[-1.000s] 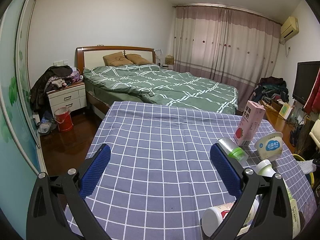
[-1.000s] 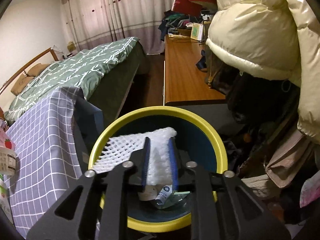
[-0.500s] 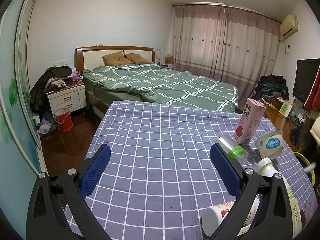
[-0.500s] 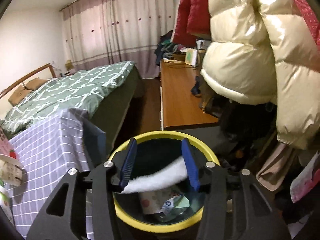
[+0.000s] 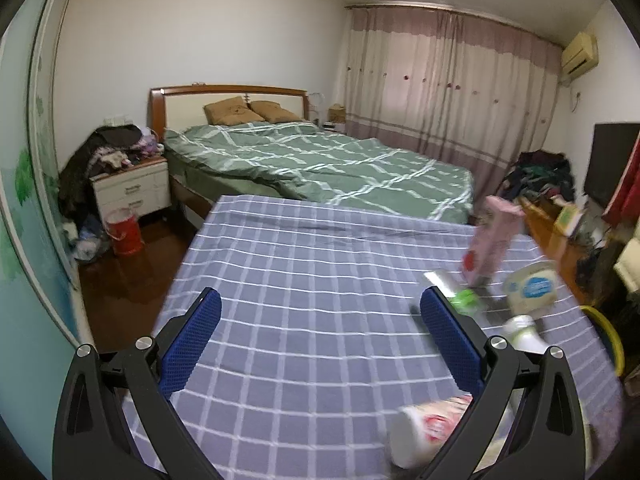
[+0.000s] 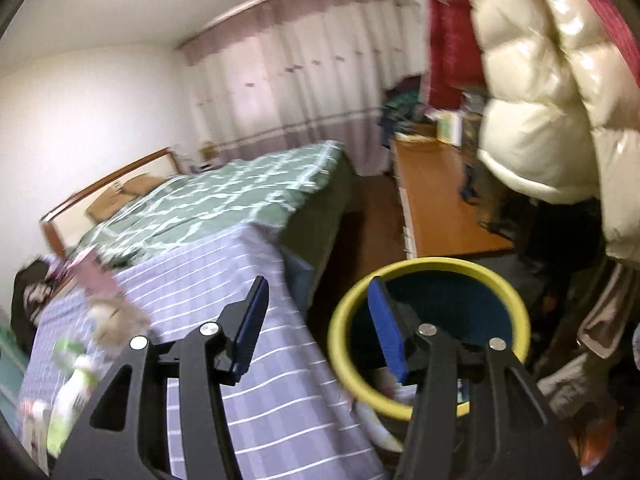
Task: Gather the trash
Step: 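Withdraw the right gripper from the bin back over the table, then grasp the white barcode card with the left gripper and lift it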
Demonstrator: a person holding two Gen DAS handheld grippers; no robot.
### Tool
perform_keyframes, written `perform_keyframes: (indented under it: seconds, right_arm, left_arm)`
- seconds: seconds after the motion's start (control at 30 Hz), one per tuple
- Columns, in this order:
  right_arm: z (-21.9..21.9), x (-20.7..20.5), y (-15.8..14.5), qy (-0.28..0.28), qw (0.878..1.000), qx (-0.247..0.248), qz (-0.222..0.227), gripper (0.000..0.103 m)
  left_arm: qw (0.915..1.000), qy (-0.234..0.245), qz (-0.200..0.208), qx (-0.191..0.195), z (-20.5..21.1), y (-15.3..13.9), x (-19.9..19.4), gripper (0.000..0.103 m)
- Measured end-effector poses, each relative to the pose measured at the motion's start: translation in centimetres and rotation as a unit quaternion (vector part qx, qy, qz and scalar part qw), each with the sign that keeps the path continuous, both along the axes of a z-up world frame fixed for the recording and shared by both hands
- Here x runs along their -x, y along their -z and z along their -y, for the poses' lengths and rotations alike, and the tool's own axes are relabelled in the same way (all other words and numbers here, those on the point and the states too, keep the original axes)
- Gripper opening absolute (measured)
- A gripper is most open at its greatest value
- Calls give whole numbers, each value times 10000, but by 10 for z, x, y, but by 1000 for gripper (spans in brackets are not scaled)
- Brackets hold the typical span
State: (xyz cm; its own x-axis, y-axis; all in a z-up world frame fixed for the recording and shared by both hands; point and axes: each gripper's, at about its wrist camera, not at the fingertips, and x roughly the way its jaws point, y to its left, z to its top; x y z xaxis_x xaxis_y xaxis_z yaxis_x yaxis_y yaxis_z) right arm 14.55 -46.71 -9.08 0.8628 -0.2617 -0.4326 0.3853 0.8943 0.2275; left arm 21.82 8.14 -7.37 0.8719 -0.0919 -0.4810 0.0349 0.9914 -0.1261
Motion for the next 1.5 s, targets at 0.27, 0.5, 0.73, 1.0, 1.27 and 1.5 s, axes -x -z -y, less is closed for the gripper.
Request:
perform_keyframes:
  seconds: [0.27,0.5,0.73,1.0,1.27,1.5]
  right_arm:
    - [-53,6,-1,-313,9958,838,187,61]
    - [-55,7,-1,-370,9959,808,158,62]
    - [-58,6,-1,-438,9955,829,126,67]
    - [-57,3,0,-455,9962,740,114,67]
    - [-60,0,1,-461,9961,742,75,68]
    - [-58,-2,1,-482,9966,666,50,68]
  left_arm:
    - [9961,691,-398,390,37,-2,60,98]
    - [9734,1550,-952,1394,75,22,92,98]
    - [9759,1967,-787,517,99,20,107,98]
    - [9573,2247,-1491,1039,61,60,105,98]
    - [9357,2963,-1606,1046,71,68,113,98]
    - [8873,4218,-1691,787,122,53,150,98]
